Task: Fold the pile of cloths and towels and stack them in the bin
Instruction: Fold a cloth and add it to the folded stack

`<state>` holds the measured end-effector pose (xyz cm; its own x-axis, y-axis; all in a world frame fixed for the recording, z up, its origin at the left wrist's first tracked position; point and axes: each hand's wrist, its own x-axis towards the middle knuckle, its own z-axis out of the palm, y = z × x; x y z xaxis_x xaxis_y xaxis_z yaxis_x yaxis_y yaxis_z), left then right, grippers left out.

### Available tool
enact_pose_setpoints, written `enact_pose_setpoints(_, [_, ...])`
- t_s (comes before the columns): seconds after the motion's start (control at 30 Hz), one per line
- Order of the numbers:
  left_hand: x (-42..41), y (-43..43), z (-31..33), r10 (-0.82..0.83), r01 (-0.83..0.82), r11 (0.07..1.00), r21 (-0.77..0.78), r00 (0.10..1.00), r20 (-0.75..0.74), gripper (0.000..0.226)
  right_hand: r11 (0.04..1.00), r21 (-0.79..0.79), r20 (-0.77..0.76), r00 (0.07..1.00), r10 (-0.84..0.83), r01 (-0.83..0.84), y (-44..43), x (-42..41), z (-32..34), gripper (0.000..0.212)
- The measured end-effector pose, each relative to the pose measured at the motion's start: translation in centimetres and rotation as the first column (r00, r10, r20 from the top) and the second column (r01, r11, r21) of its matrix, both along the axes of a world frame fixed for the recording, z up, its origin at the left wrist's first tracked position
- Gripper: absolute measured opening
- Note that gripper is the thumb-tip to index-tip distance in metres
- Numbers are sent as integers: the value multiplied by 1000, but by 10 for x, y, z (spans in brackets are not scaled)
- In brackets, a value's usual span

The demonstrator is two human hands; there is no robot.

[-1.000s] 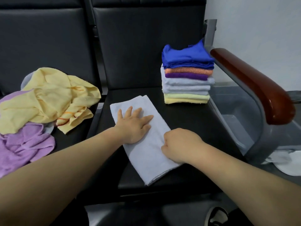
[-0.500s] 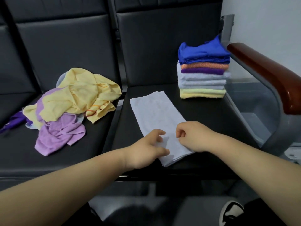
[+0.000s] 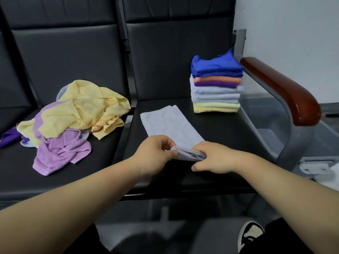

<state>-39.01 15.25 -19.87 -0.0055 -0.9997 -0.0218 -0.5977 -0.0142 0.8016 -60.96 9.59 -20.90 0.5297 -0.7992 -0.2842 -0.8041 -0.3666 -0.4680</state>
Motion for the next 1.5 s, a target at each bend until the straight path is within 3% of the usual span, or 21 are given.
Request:
enact_pose_setpoints(0.17, [24,-14,13,38,-38,998,-40,999,0,9,986,-121,63,992,-105,112,-8,3,-9,28])
enact_pose_setpoints(0.27, [47,-21,23,90,-66,993,102,964,-252,14,984,-54,179,972,-156,168,-15,5,-4,35])
enact_pose_setpoints(0.33, [61,-21,28,126,-14,965,260,899,-419,19,986,13,245,956,-162,164,-16,7,5,34])
enact_pose_setpoints(0.47, [87,-13,45,139,111,859,500,889,-436,17,938,322,366,898,-245,125,-12,13,23,43])
enact_pose_setpoints(0.57, [97,-11,56,86,208,785,583,896,-435,19,822,567,371,878,-303,44,-10,14,34,31])
enact_pose_setpoints(0.7, [97,-20,54,118,159,778,607,913,-390,29,770,637,386,850,-360,37,-15,14,42,28])
enact_pose_setpoints(0.93, [97,-63,22,331,-144,866,478,883,-334,13,786,560,417,730,-542,263,-46,30,24,6])
enact_pose_setpoints(1.1, [89,-91,-6,374,-267,897,351,884,-281,5,797,416,358,727,-586,437,-68,43,9,13])
enact_pose_setpoints(1.23, [87,-109,-30,353,-350,929,120,936,1,4,822,243,289,770,-569,516,-78,50,-8,14])
enact_pose_setpoints(1.33, [85,-117,-47,305,-310,951,-9,926,222,4,844,106,212,818,-535,525,-86,54,-18,17])
enact_pose_setpoints(1.5, [79,-119,-58,313,-299,949,-97,864,394,10,871,-27,46,871,-489,491,-94,55,-18,17])
